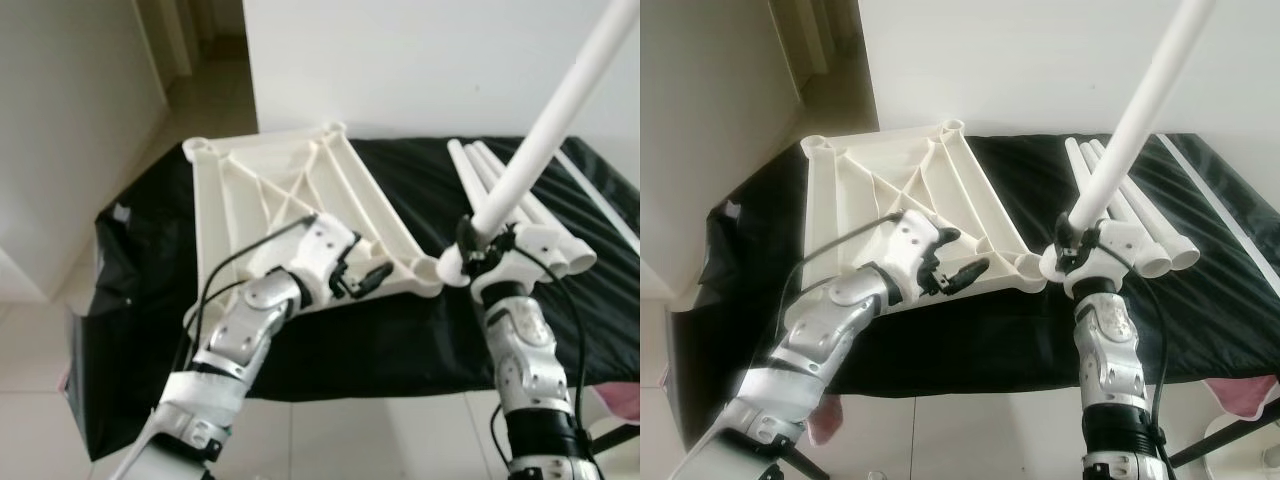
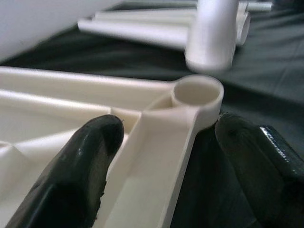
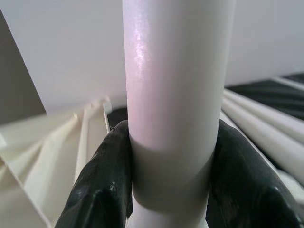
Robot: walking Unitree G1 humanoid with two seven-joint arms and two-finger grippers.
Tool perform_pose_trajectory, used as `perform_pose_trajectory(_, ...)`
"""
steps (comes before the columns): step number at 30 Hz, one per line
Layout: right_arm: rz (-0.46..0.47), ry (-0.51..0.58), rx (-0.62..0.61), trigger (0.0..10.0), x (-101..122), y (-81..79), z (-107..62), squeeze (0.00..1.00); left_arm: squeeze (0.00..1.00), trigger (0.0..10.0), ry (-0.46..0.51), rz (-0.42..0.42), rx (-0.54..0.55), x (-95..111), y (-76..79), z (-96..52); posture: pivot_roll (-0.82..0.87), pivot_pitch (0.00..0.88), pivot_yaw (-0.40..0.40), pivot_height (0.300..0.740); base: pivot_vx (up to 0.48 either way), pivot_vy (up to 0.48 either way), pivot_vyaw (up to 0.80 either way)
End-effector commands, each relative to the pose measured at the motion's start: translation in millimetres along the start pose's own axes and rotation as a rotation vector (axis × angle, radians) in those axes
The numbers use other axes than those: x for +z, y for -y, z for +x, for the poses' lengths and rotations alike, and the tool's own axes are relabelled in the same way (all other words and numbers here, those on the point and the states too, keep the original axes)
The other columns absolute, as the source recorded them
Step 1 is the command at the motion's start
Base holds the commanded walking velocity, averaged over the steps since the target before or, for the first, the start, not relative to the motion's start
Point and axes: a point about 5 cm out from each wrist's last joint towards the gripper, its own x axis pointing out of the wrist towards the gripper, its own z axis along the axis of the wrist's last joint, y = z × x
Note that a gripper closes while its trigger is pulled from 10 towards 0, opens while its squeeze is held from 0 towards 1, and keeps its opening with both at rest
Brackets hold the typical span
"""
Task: Building children table
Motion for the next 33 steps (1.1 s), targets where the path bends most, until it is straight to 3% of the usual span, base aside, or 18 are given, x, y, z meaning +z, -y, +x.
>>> perform_pose_trajectory(1, 0.014, 0.042, -0.016, 10.0, 9.9, 2.0, 3.1, 0.0, 0.0, 10.0, -0.059, 0.021, 0.128, -7.2, -7.3, 3.3, 0.05, 0.0, 0.0, 0.74, 0.0, 0.0, 0.0)
perform_pose_trajectory(8, 0.03, 0.084, -0.038, 10.0, 19.8, 4.7, 7.3, 0.0, 0.0, 10.0, -0.188, -0.037, 0.188, -23.4, -14.3, 12.5, 0.04, 0.0, 0.005, 0.74, 0.0, 0.0, 0.0)
perform_pose_trajectory(13, 0.015, 0.087, -0.037, 10.0, 21.9, 5.0, 7.8, 0.0, 0.0, 10.0, -0.251, -0.046, 0.129, -34.6, -9.2, 16.1, 0.03, 0.0, 0.007, 0.74, 0.0, 0.0, 0.0)
perform_pose_trajectory(14, 0.008, 0.085, -0.036, 10.0, 22.3, 5.4, 7.9, 0.0, 0.0, 10.0, -0.258, -0.071, 0.076, -36.4, -4.7, 16.9, 0.03, 0.0, 0.008, 0.74, 0.0, 0.0, 0.0)
perform_pose_trajectory(15, -0.002, 0.084, -0.036, 10.0, 22.7, 6.2, 8.0, 0.0, 0.0, 10.0, -0.253, -0.033, 0.005, -36.3, 1.5, 17.1, 0.03, 0.0, 0.008, 0.74, 0.0, 0.0, 0.0)
perform_pose_trajectory(18, -0.007, 0.083, -0.039, 10.0, 23.3, 7.6, 8.1, 0.0, 0.0, 10.0, -0.255, -0.023, -0.06, -37.5, 7.4, 17.6, 0.03, 0.0, 0.009, 0.74, 0.0, 0.0, 0.0)
perform_pose_trajectory(21, -0.015, 0.08, -0.047, 10.0, 25.4, 12.4, 8.1, 0.0, 0.0, 10.0, -0.261, -0.046, -0.255, -37.2, 21.7, 16.9, 0.02, 0.0, 0.013, 0.74, 0.0, 0.0, 0.0)
perform_pose_trajectory(23, -0.016, 0.081, -0.051, 10.0, 26.1, 14.5, 7.8, 0.0, 0.0, 10.0, -0.272, -0.045, -0.376, -37.6, 28.1, 10.7, 0.02, 0.0, 0.017, 0.74, 0.0, 0.0, 0.0)
perform_pose_trajectory(26, -0.019, 0.081, -0.052, 10.0, 25.9, 15.2, 7.5, 0.0, 0.0, 10.0, -0.278, -0.029, -0.428, -38.9, 30.5, 6.8, 0.02, 0.0, 0.02, 0.74, 0.0, 0.0, 0.0)
perform_pose_trajectory(30, -0.02, 0.073, -0.054, 10.0, 24.4, 16.1, 6.3, 0.0, 0.0, 10.0, -0.281, -0.003, -0.625, -39.2, 39.5, -13.0, 0.02, 0.0, 0.027, 0.74, 0.0, 0.0, 0.0)
perform_pose_trajectory(33, -0.02, 0.07, -0.053, 10.0, 24.0, 16.1, 5.9, 0.0, 0.0, 10.0, -0.279, -0.02, -0.665, -37.4, 42.1, -18.5, 0.02, 0.0, 0.027, 0.74, 0.0, 0.0, 0.0)
